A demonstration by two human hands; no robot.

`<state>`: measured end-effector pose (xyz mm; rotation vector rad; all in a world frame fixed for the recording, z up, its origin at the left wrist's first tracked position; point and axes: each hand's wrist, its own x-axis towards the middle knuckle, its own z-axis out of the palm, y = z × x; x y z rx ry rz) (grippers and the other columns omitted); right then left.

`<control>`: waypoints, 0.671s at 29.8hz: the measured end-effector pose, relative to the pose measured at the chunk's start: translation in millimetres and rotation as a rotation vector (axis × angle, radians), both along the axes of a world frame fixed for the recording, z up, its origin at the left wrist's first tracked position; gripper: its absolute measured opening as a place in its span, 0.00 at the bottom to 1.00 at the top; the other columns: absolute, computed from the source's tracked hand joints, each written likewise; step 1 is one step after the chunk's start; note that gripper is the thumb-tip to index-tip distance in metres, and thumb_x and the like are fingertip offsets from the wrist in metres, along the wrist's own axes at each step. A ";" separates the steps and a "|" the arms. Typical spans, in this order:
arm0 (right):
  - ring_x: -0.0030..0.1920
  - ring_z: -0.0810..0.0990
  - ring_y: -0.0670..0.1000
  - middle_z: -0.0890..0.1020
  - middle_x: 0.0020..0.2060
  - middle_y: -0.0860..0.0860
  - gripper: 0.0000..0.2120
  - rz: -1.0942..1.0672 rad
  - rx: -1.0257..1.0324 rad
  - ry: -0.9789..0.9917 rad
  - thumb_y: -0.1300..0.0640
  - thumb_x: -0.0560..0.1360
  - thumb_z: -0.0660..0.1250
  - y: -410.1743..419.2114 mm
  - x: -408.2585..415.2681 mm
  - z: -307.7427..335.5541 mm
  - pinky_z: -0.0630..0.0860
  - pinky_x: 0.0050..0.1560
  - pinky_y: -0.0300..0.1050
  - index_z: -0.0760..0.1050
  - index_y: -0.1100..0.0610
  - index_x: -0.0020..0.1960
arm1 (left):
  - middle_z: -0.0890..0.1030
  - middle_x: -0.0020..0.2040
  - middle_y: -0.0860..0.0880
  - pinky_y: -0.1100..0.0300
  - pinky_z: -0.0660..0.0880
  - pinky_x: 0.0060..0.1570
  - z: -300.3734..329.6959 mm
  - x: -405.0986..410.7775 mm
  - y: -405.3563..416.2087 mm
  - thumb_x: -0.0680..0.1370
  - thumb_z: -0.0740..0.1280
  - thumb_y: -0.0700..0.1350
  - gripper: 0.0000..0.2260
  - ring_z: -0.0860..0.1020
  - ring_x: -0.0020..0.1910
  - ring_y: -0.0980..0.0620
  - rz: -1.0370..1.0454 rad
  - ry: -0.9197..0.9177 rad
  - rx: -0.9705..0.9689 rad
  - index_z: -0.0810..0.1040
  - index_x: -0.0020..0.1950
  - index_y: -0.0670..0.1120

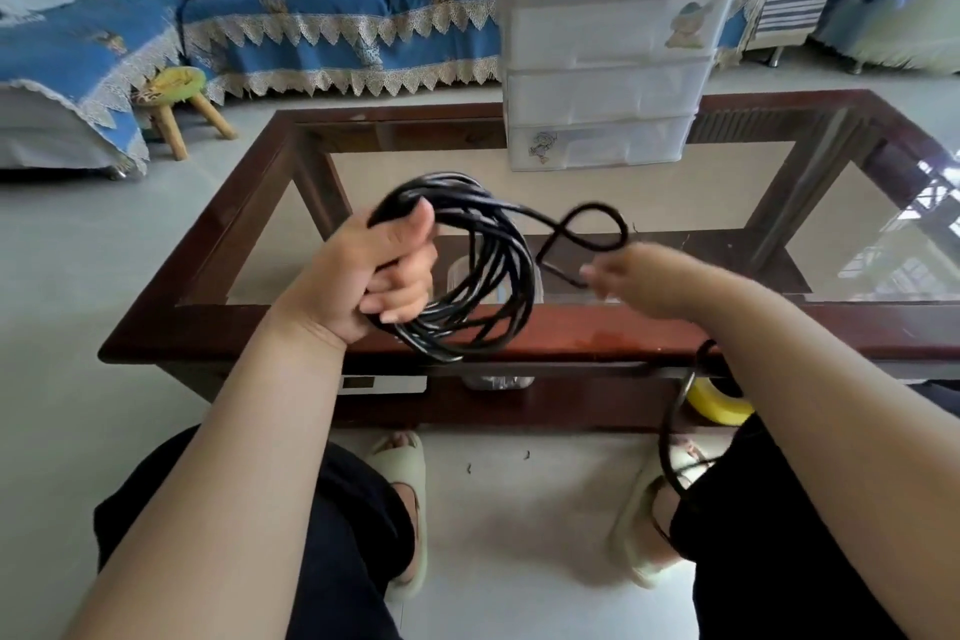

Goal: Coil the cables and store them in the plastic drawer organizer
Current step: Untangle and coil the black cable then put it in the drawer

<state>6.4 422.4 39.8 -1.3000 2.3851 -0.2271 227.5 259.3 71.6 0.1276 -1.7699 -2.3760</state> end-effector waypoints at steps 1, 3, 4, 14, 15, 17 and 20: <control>0.42 0.77 0.51 0.80 0.40 0.49 0.17 0.068 0.054 -0.085 0.44 0.80 0.55 2.0 8.3 -6.0 0.71 0.46 0.44 0.74 0.53 0.42 | 0.64 0.20 0.55 0.68 0.61 0.17 0.3 -0.1 0.0 0.74 0.68 0.56 0.22 0.61 0.15 0.61 0.103 0.011 0.042 0.70 0.35 0.38; 0.41 0.80 0.48 0.81 0.39 0.47 0.19 0.166 0.162 -0.261 0.43 0.80 0.54 5.2 28.3 -13.3 0.75 0.47 0.44 0.76 0.53 0.41 | 0.61 0.20 0.55 0.68 0.59 0.17 1.8 -3.0 1.0 0.75 0.64 0.57 0.19 0.59 0.15 0.60 0.331 0.000 0.113 0.66 0.32 0.45; 0.41 0.80 0.47 0.82 0.39 0.46 0.19 0.193 0.206 -0.326 0.44 0.81 0.53 6.1 36.3 -17.5 0.76 0.47 0.42 0.76 0.53 0.42 | 0.61 0.20 0.54 0.67 0.59 0.17 3.1 -4.5 1.5 0.76 0.62 0.56 0.18 0.58 0.15 0.60 0.413 -0.009 0.151 0.66 0.33 0.47; 0.51 0.79 0.46 0.81 0.49 0.45 0.12 -0.128 -0.863 -0.671 0.63 0.75 0.62 -0.7 84.2 -5.0 0.74 0.53 0.37 0.73 0.50 0.56 | 0.60 0.21 0.48 0.63 0.59 0.20 -4.8 -16.3 15.3 0.74 0.67 0.58 0.24 0.58 0.17 0.53 0.456 -0.283 -0.306 0.60 0.27 0.47; 0.52 0.80 0.44 0.81 0.51 0.45 0.10 -0.140 -0.859 -0.757 0.57 0.76 0.65 -0.5 88.2 -0.8 0.75 0.54 0.37 0.74 0.52 0.58 | 0.60 0.21 0.48 0.63 0.59 0.21 -6.1 -18.8 17.9 0.75 0.66 0.58 0.24 0.58 0.17 0.53 0.464 -0.306 -0.316 0.61 0.27 0.47; 0.51 0.82 0.45 0.83 0.49 0.48 0.13 -0.213 -0.895 -0.936 0.50 0.76 0.66 -4.7 91.4 0.5 0.77 0.54 0.39 0.75 0.56 0.56 | 0.63 0.21 0.50 0.61 0.59 0.22 -8.2 -23.8 23.8 0.77 0.66 0.56 0.21 0.59 0.17 0.53 0.473 -0.340 -0.390 0.65 0.31 0.46; 0.32 0.81 0.49 0.81 0.34 0.52 0.06 -0.518 -0.945 -1.325 0.57 0.78 0.64 -15.1 82.5 5.7 0.80 0.39 0.42 0.74 0.60 0.45 | 0.70 0.22 0.56 0.61 0.63 0.26 -12.0 -30.4 32.1 0.76 0.68 0.55 0.12 0.67 0.21 0.57 0.508 -0.396 -0.748 0.72 0.37 0.51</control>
